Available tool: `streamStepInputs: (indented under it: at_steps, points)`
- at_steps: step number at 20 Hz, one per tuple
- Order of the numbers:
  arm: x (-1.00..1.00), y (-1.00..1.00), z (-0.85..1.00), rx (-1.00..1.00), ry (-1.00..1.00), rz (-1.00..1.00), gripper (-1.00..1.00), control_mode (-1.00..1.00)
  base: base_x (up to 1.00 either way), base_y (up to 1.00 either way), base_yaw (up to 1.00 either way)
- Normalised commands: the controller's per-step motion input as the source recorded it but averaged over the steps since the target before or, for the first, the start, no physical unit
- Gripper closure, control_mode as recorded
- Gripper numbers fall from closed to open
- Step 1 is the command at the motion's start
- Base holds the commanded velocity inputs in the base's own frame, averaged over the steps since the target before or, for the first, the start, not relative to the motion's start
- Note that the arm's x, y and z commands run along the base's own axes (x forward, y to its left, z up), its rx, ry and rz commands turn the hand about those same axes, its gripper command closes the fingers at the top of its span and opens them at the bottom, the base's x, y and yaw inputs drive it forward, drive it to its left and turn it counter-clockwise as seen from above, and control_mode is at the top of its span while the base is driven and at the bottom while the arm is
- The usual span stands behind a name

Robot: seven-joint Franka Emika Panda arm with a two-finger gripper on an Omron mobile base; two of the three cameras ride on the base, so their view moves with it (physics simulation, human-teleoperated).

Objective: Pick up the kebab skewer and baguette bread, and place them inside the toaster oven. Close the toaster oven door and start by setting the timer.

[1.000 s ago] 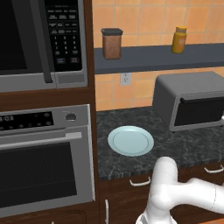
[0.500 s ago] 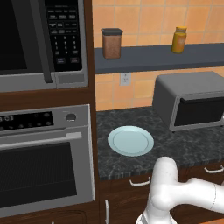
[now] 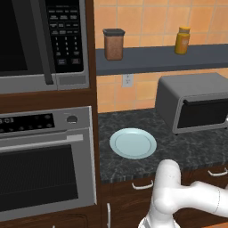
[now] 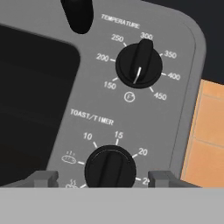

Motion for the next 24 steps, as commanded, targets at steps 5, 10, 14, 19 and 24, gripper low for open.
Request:
streamStepInputs:
  at_steps: [5, 10, 14, 19, 24]
  points:
    - [0.16, 0.07, 0.00, -0.01, -0.04, 0.00, 1.00, -1.00, 0.00, 0.00, 0.00]
    - [0.00, 0.01, 0.18, -0.01, -0.01, 0.00, 1.00, -1.00, 0.00, 0.00, 0.00]
    - [0.00, 0.00, 0.25, 0.00, 0.00, 0.00, 1.00, -1.00, 0.00, 0.00, 0.00]
    - [0.00, 0.06, 0.20, 0.00, 0.00, 0.00, 1.00, -1.00, 0.00, 0.00, 0.00]
    - [0.07, 0.24, 0.15, 0.00, 0.00, 0.00, 1.00, -1.00, 0.00, 0.00, 0.00]
